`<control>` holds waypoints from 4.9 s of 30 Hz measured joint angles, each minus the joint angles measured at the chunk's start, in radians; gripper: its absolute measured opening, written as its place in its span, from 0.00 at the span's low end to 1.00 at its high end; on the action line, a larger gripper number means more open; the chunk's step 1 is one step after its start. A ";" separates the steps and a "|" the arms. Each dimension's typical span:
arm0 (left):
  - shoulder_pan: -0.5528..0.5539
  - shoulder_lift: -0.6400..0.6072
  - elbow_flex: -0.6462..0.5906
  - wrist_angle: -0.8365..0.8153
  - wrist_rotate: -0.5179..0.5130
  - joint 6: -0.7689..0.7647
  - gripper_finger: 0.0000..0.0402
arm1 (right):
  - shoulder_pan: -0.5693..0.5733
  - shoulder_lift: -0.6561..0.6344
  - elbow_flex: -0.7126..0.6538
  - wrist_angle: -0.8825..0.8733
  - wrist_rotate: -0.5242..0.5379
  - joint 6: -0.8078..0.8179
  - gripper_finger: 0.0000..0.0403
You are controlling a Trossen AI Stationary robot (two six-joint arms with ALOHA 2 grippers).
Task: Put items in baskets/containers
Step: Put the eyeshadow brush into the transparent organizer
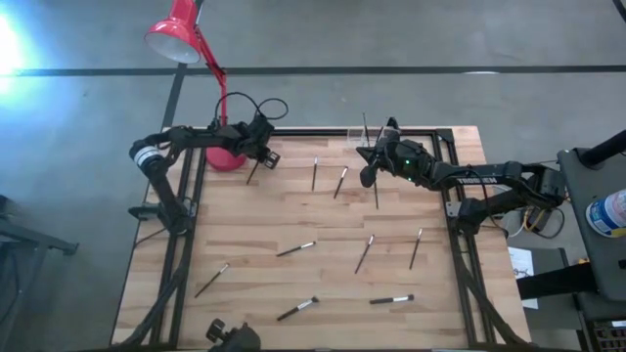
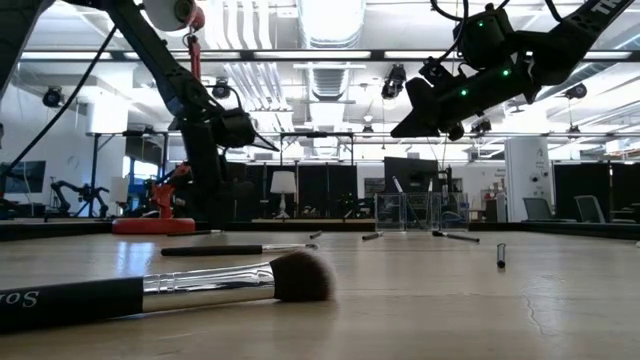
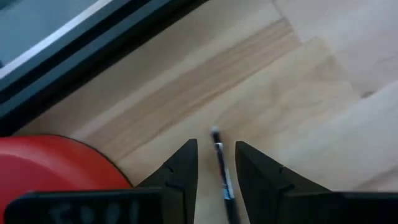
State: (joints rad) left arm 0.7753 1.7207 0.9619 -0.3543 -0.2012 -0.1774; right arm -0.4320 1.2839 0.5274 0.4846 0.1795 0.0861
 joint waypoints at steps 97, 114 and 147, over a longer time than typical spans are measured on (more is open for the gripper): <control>-0.321 -0.216 -0.530 1.608 0.437 -0.213 0.01 | 0.099 0.658 0.502 0.355 -0.435 0.169 0.04; -0.298 -0.306 -0.550 1.460 0.481 -0.133 0.10 | -0.005 0.270 0.419 -0.156 -0.121 0.025 0.04; -0.298 -0.306 -0.551 1.422 0.481 -0.086 0.10 | -0.419 0.356 0.333 -0.233 -0.053 0.170 0.03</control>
State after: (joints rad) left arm 0.4770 1.4151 0.4109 1.0675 0.2798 -0.2634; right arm -0.8506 1.6402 0.8600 0.2512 0.1268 0.2558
